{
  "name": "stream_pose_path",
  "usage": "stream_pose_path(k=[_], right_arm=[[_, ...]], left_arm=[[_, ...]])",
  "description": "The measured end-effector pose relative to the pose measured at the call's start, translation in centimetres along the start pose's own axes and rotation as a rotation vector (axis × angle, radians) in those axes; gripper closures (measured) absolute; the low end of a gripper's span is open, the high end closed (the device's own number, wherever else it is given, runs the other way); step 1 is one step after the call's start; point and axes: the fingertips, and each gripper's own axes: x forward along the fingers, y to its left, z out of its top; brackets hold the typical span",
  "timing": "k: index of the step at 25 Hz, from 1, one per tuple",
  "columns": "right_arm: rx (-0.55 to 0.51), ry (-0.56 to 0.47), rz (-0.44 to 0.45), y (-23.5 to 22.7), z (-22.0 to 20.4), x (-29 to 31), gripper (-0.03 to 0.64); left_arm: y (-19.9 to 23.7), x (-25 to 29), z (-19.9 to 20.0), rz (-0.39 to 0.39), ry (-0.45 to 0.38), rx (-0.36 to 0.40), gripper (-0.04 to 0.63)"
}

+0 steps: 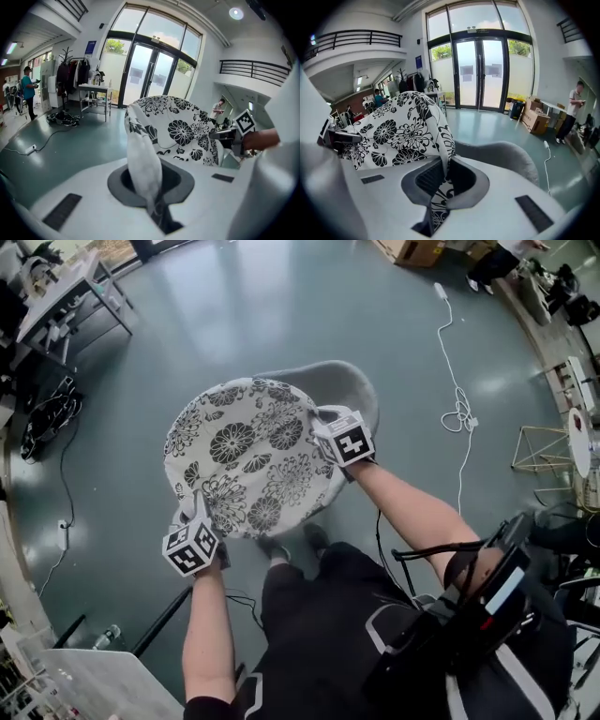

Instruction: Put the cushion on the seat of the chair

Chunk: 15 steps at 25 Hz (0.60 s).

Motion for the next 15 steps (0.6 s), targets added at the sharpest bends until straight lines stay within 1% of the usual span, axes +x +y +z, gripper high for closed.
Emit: stream_pose_path(k=[2,6,10,13,15], right_arm=[[0.005,0.045,0.007,0.6,-0.5,2.1,0.589],[0.02,0.096,-0.015,0.0,-2.6,5.1,0.589],[0.027,0.153,-0.011,-0.3,-5.9,8.2,0.589],[0.02,0.201,-0.009,-0.7,-7.8,10.8,0.589],[0.043,0.24,-0.015,-0.8,-9.2,12.5,0.589]], left_arm=[[1.3,1.2,-0.4,0.009,0.044,0.0,0.575],[2.1,4.0,-1.8,0.005,0.102,-0.021,0.577],[3.0,6.1,-4.4,0.001,0.16,0.005,0.575],[3.9,8.1,-5.8,-0.009,0.195,-0.002,0.575],[4.4,9.3,-6.9,-0.017,0.217,0.001,0.575]])
